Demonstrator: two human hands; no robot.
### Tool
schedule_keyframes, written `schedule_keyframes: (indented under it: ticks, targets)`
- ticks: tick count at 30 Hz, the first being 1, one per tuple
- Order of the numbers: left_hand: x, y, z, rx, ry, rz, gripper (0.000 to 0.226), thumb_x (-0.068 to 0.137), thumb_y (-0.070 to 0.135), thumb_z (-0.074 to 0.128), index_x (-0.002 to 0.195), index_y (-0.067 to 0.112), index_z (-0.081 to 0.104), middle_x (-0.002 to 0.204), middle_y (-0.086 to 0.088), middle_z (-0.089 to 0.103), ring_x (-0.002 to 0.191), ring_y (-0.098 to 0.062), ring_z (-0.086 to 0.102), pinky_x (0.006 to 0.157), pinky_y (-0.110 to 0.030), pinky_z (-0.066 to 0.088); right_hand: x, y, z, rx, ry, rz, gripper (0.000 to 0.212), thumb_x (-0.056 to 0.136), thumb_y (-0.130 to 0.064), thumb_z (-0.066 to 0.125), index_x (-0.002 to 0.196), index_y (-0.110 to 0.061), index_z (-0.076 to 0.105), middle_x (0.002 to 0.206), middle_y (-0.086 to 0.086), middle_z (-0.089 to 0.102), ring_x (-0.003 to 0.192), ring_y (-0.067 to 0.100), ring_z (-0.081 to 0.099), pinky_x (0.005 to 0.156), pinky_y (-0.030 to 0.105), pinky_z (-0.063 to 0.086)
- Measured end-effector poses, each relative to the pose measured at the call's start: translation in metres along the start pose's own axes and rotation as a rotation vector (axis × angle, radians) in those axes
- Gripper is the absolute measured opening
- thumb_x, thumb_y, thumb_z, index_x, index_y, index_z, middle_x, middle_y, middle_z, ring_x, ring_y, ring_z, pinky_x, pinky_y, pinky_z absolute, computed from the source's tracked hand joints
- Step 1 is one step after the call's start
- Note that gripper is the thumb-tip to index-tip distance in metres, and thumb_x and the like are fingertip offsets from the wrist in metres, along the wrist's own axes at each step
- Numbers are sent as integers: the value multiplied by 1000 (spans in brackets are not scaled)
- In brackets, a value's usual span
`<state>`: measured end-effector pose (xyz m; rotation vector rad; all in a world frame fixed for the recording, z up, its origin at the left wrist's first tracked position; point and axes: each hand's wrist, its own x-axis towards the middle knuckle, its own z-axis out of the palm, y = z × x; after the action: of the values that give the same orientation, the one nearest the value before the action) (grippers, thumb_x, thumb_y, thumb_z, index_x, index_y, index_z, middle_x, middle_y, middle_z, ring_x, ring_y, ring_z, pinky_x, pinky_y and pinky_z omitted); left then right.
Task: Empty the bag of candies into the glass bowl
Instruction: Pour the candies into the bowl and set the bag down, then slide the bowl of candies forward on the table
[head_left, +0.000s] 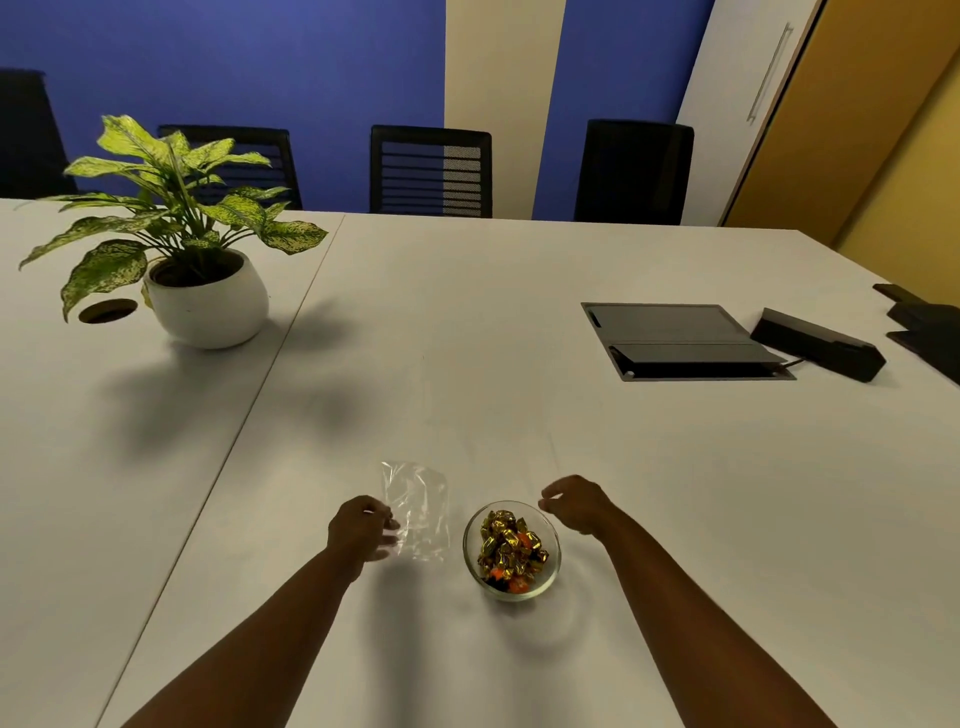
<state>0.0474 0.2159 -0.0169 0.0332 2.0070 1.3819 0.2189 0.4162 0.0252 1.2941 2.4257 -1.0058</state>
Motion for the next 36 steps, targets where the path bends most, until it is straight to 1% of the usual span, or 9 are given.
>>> schedule_keyframes:
  ticks: [3, 6, 12, 15, 20, 24, 28, 33, 36]
  targets:
    - [-1, -12, -1, 38, 32, -24, 23, 88, 2, 47, 67, 9, 52, 67, -11, 59, 52, -24, 57, 36, -21, 47, -2, 6, 9, 109, -15, 92, 40, 91, -28, 54, 125, -7, 57, 136, 14, 54, 110, 28, 56, 81, 34, 51]
    - [-2, -24, 0, 103, 30, -59, 23, 87, 3, 50, 65, 9, 54, 69, -11, 60, 52, -23, 57, 42, -24, 48, -4, 11, 19, 239, -48, 163, 39, 90, -29, 57, 121, -5, 58, 122, 17, 61, 99, 27, 59, 85, 40, 54]
    - [-1, -33, 1, 300, 23, -89, 22, 84, 7, 57, 62, 8, 55, 66, -11, 59, 45, -20, 48, 37, -18, 35, -10, 13, 33, 401, -102, 203, 15, 90, -18, 50, 95, -8, 60, 79, 8, 60, 67, 20, 60, 65, 35, 54]
    - [-5, -28, 0, 535, 82, -51, 26, 87, 23, 54, 68, 6, 59, 82, -16, 68, 66, -29, 62, 63, -33, 52, -11, 13, 37, 472, -83, 209, 21, 91, -14, 48, 104, -7, 62, 95, 13, 62, 71, 22, 59, 52, 28, 50]
    - [-10, -17, 1, 764, 210, 4, 44, 93, 31, 37, 121, 0, 52, 130, -22, 52, 122, -38, 47, 100, -42, 39, -13, 10, 38, 492, -41, 208, 28, 93, -14, 44, 113, -8, 63, 126, 19, 57, 98, 32, 59, 60, 34, 54]
    - [-11, -3, 10, 465, 200, 140, 41, 97, 26, 34, 127, 4, 51, 131, -20, 55, 124, -36, 48, 102, -40, 37, -16, 1, 31, 467, -35, 181, 30, 93, -10, 41, 114, -9, 63, 127, 18, 58, 107, 35, 61, 69, 41, 58]
    - [-23, 15, 27, -71, -85, 85, 44, 98, 34, 30, 118, 7, 58, 116, -15, 60, 119, -33, 51, 90, -38, 37, -20, -17, 19, 552, -29, 134, 30, 90, -11, 44, 114, -7, 63, 123, 20, 61, 94, 31, 62, 69, 38, 56]
    - [-36, 36, 46, -225, -379, -52, 54, 93, 55, 20, 114, 18, 53, 122, -12, 52, 116, -32, 49, 92, -50, 42, -23, -47, 6, 707, 23, 126, 30, 93, -21, 44, 111, -7, 63, 115, 19, 63, 85, 28, 61, 51, 29, 52]
    - [-36, 47, 52, -316, -394, -77, 58, 91, 58, 21, 122, 17, 49, 129, -15, 49, 123, -37, 48, 88, -51, 45, -20, -57, 6, 741, 76, 109, 36, 95, -30, 42, 116, -8, 61, 105, 11, 59, 90, 26, 59, 60, 31, 55]
